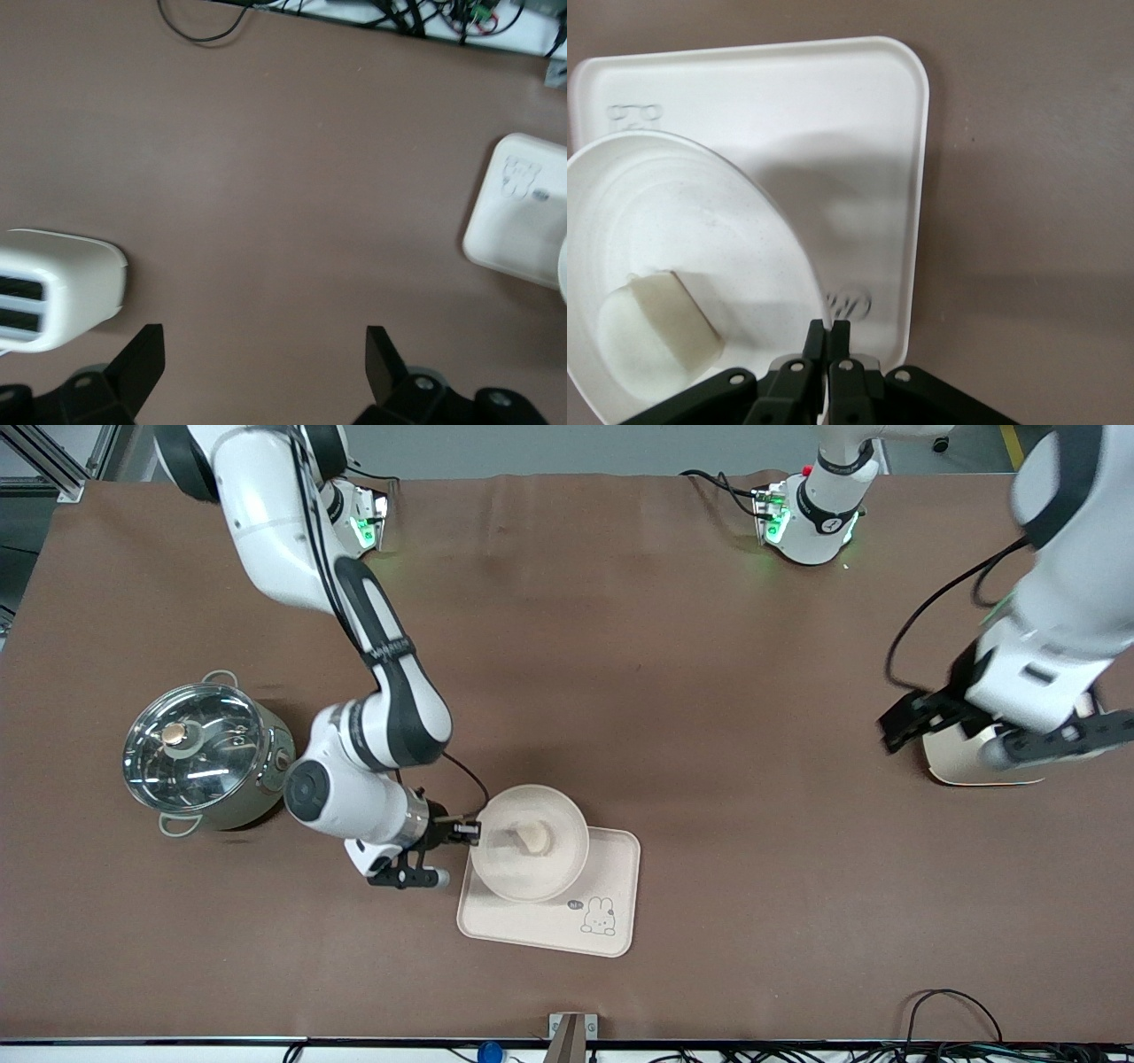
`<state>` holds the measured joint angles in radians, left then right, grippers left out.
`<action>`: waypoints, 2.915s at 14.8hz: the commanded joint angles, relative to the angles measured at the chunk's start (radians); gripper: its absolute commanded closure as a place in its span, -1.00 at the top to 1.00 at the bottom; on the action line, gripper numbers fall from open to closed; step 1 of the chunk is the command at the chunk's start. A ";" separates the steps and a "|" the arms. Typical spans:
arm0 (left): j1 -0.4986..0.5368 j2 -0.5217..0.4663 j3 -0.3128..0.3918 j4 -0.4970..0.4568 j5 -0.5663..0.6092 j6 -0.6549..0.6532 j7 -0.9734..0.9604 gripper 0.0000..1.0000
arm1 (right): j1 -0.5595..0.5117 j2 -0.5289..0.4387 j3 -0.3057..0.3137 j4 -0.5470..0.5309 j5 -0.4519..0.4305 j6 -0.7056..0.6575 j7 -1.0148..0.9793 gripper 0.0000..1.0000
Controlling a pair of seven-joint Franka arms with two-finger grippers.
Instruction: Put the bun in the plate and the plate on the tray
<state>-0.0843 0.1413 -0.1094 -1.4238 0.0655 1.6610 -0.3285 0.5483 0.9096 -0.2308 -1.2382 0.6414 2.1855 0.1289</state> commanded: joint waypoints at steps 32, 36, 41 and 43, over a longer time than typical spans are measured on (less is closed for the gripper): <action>0.175 -0.215 -0.069 -0.096 -0.075 -0.222 0.241 1.00 | -0.211 -0.662 -0.160 -0.205 -0.376 -0.587 -0.153 1.00; 0.173 -0.218 -0.070 -0.095 -0.076 -0.224 0.241 1.00 | -0.321 -0.816 -0.121 -0.320 -0.497 -0.607 -0.218 1.00; 0.170 -0.219 -0.079 -0.095 -0.076 -0.227 0.241 1.00 | -0.453 -0.946 -0.016 -0.322 -0.625 -0.745 -0.197 1.00; 0.172 -0.223 -0.079 -0.095 -0.079 -0.228 0.241 1.00 | -0.456 -0.960 0.030 -0.313 -0.698 -0.734 -0.192 1.00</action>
<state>0.0774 -0.0756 -0.1790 -1.5337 -0.0062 1.4496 -0.0990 0.1017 -0.0049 -0.2616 -1.5095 0.0107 1.4306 -0.0842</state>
